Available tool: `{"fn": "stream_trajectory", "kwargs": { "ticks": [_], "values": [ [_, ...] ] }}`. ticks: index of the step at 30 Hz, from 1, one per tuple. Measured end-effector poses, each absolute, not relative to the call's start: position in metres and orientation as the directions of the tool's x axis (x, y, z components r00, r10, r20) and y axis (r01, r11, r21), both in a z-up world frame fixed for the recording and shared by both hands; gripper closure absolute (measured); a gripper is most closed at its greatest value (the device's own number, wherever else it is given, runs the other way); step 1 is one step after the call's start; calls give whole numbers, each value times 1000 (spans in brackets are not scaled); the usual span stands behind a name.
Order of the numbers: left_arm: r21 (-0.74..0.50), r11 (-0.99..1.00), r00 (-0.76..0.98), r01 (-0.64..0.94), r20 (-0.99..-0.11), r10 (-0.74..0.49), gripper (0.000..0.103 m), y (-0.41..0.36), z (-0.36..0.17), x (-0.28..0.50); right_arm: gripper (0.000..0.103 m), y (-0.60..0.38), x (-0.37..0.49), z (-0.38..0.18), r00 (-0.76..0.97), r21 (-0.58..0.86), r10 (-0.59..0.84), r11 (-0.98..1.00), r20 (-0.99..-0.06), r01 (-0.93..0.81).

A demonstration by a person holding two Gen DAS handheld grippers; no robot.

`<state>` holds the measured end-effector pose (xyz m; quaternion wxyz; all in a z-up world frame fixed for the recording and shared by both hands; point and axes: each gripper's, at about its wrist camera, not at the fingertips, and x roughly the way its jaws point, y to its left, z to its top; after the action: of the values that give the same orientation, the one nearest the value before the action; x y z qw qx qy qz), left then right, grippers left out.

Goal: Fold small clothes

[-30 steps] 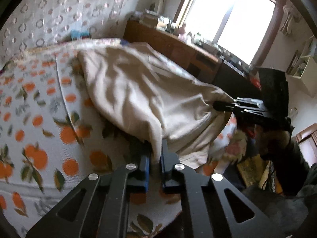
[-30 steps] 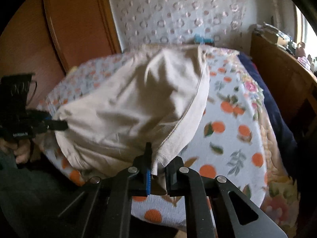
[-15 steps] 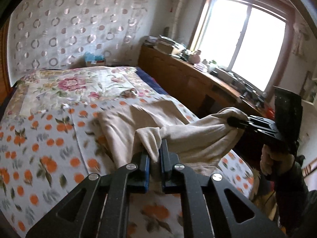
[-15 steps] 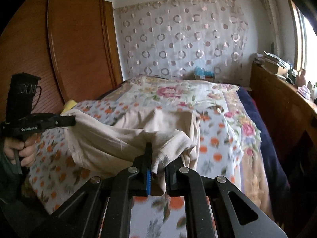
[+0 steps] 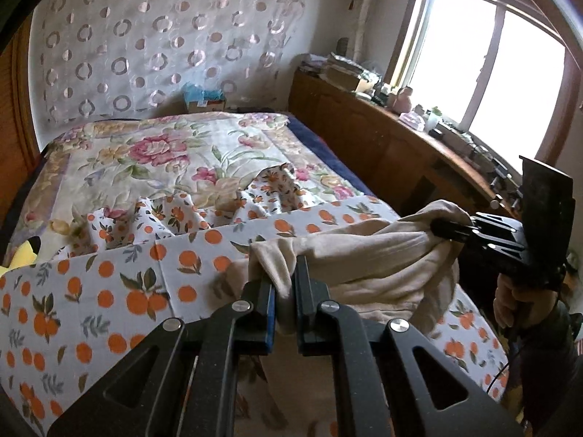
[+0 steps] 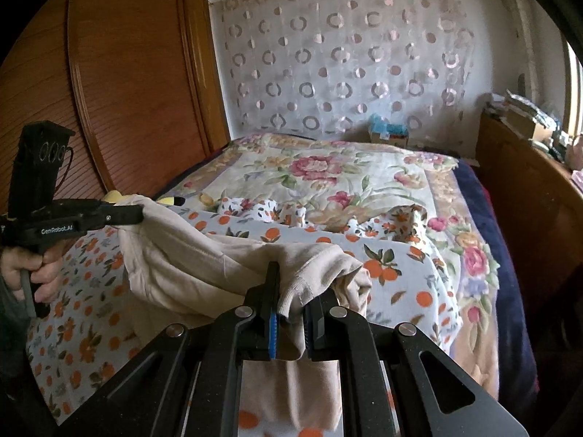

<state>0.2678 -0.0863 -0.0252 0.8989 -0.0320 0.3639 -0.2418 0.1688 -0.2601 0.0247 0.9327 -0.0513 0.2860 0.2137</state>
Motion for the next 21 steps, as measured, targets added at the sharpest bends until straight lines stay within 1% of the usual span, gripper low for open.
{"fn": "stream_trajectory", "kwargs": {
  "ticks": [3,7,9,10,11,12,13,15,17,18,21],
  "values": [
    [-214,890,609,403,-663,-436,94,-90,-35,284,93,-258,187,20,727,23,372,897,-577,-441],
    [-229,892,586,389,-686,-431,94,-93,-46,304,93,-253,214,20,713,21,359,900,-602,-435],
    [-240,892,569,382,-700,-432,93,-92,-51,309,83,-252,221,21,708,28,356,902,-610,-430],
    [-250,888,556,386,-705,-441,90,-91,-54,312,80,-250,223,22,703,35,361,901,-613,-432],
    [-257,884,549,390,-706,-447,88,-90,-55,312,69,-250,226,23,697,45,369,899,-614,-436],
    [-255,886,552,388,-705,-445,80,-90,-53,309,54,-251,229,23,699,47,369,900,-612,-434],
    [-255,886,558,388,-700,-446,66,-88,-52,307,50,-252,231,26,708,37,356,905,-610,-423],
    [-269,878,566,397,-681,-464,53,-83,-47,302,49,-254,234,33,729,19,330,917,-600,-399],
    [-272,874,562,403,-680,-471,45,-79,-45,297,48,-256,231,40,739,18,330,918,-587,-396],
    [-270,872,557,409,-683,-473,38,-78,-46,294,47,-259,228,43,745,15,330,919,-580,-395],
    [-255,869,532,425,-706,-467,37,-76,-54,288,45,-266,213,42,755,-6,318,920,-573,-392]
  ]
}}
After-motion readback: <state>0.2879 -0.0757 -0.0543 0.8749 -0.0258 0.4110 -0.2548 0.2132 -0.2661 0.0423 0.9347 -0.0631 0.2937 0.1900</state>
